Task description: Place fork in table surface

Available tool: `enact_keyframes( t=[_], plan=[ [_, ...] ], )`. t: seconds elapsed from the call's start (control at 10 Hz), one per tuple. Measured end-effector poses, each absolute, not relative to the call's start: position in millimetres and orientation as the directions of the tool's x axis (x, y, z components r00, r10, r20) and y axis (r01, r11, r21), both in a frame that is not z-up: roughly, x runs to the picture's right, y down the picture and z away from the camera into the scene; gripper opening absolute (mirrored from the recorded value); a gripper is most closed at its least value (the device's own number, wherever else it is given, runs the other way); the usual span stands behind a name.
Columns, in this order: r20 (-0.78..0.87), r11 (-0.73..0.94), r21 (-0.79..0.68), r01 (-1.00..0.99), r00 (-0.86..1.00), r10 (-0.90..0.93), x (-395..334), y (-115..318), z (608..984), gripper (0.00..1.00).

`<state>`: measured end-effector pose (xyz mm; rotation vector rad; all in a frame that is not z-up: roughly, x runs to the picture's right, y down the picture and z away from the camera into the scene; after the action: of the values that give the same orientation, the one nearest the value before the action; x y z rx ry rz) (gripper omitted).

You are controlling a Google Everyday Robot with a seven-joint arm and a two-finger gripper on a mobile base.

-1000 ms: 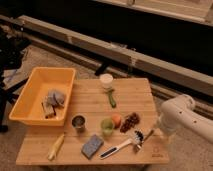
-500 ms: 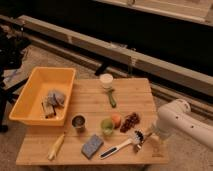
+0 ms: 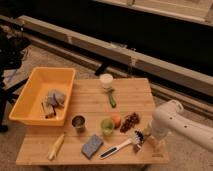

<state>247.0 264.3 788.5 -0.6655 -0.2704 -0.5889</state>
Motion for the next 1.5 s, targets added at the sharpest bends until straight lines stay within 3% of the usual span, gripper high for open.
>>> enact_keyframes(
  t=[0.7, 1.5],
  plan=[
    [0.402, 0.627, -0.527, 0.573, 0.818, -0.41, 253, 264, 793, 0.02],
    [0.368, 0.644, -0.558, 0.524, 0.851, -0.374, 262, 246, 782, 0.0]
  ],
)
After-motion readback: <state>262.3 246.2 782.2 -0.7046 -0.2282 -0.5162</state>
